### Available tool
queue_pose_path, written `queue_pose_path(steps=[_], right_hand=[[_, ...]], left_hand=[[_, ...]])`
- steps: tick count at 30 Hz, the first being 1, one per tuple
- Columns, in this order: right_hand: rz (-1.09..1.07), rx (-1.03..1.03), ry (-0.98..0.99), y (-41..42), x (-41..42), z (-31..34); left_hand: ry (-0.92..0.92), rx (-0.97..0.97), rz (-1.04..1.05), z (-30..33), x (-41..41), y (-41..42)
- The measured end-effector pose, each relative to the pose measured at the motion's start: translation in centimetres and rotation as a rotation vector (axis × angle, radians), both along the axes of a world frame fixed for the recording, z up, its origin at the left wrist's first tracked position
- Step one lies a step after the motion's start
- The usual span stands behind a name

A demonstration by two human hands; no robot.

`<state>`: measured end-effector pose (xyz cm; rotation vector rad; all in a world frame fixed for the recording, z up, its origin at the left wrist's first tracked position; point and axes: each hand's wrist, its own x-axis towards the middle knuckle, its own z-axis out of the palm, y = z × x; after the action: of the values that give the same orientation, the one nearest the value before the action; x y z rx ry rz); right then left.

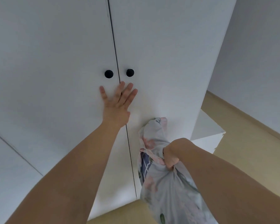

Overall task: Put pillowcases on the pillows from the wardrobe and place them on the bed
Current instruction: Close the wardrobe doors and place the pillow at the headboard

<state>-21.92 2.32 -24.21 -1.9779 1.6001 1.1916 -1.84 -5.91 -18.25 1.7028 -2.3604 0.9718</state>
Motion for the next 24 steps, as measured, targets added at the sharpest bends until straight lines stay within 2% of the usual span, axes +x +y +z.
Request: queue_pose_path(steps=[2, 4, 6, 8, 11, 16, 21, 24], right_hand=[[0.054, -0.034, 0.012, 0.5, -0.5, -0.1], [0.096, -0.053, -0.007, 1.0, -1.1, -0.2], [0.066, -0.103, -0.121, 1.3, -1.9, -0.3], [0.067, -0.152, -0.204, 1.6, -2.3, -0.2], [0.162, -0.122, -0.171, 1.6, -1.0, 0.2], [0.377, -0.116, -0.12, 1.8, 3.6, 2.3], [0.48, -0.111, -0.178, 2.5, 9.4, 3.5], [0.624, -0.116, -0.207, 4.0, 14.8, 3.3]], left_hand=[[-0.003, 0.05, -0.083, -0.7, -0.1, 1.1], [-0.125, 0.19, -0.219, -2.2, 0.0, 2.5], [-0.206, 0.337, -0.318, -4.0, 0.2, 4.2], [-0.213, 0.42, -0.335, -5.5, 0.0, 5.8], [-0.213, 0.464, -0.326, -6.7, -0.4, 7.8], [-0.195, 0.566, -0.193, -6.1, 1.7, 11.0], [0.019, 0.661, 0.014, -5.7, 8.2, 16.5], [0.167, 0.663, 0.18, -6.0, 12.6, 21.0]])
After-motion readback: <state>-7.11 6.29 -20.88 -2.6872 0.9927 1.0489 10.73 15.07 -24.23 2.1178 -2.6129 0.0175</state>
